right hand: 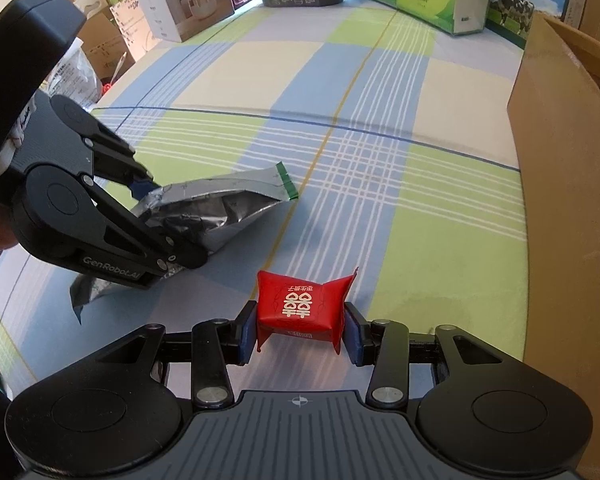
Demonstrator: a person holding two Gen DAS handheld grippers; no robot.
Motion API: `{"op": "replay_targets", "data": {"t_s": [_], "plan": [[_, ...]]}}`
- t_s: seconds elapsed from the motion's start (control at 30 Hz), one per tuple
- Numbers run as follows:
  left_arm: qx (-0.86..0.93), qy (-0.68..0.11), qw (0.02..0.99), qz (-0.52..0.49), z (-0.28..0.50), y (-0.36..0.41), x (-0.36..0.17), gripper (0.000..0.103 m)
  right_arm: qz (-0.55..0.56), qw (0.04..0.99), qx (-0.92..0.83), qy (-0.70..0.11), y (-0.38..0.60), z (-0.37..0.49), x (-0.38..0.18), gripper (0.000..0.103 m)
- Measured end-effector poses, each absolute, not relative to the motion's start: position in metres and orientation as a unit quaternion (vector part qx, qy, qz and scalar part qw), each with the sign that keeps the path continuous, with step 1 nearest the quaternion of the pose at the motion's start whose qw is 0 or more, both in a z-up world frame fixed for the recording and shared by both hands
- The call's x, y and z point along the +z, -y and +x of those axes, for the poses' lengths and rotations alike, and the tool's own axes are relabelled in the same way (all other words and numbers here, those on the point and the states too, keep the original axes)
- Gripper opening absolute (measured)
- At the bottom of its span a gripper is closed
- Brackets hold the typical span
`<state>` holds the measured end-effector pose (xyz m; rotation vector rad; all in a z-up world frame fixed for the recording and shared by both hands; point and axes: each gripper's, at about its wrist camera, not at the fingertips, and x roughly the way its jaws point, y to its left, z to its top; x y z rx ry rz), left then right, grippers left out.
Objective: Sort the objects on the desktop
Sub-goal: 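Lift the foil bag and candy packet and carry them toward the box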
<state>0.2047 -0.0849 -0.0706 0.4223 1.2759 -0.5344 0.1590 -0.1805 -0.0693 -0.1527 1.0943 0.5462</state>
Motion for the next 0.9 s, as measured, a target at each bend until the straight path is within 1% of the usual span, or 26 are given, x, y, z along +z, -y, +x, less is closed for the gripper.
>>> {"op": "replay_targets", "data": {"t_s": [0.37, 0.63, 0.9], "plan": [[-0.215, -0.588, 0.77, 0.124, 0.17, 0.084, -0.039, 0.03, -0.06, 0.83, 0.249, -0.495, 0.197, 0.129, -0.037, 0.04], [-0.198, -0.59, 0.782, 0.028, 0.139, 0.078, -0.01, 0.03, -0.045, 0.842, 0.24, -0.482, 0.224, 0.09, -0.011, 0.04], [-0.209, -0.573, 0.792, -0.006, 0.106, 0.097, 0.019, 0.03, -0.034, 0.858, 0.228, -0.459, 0.251, 0.048, 0.018, 0.04]]}}
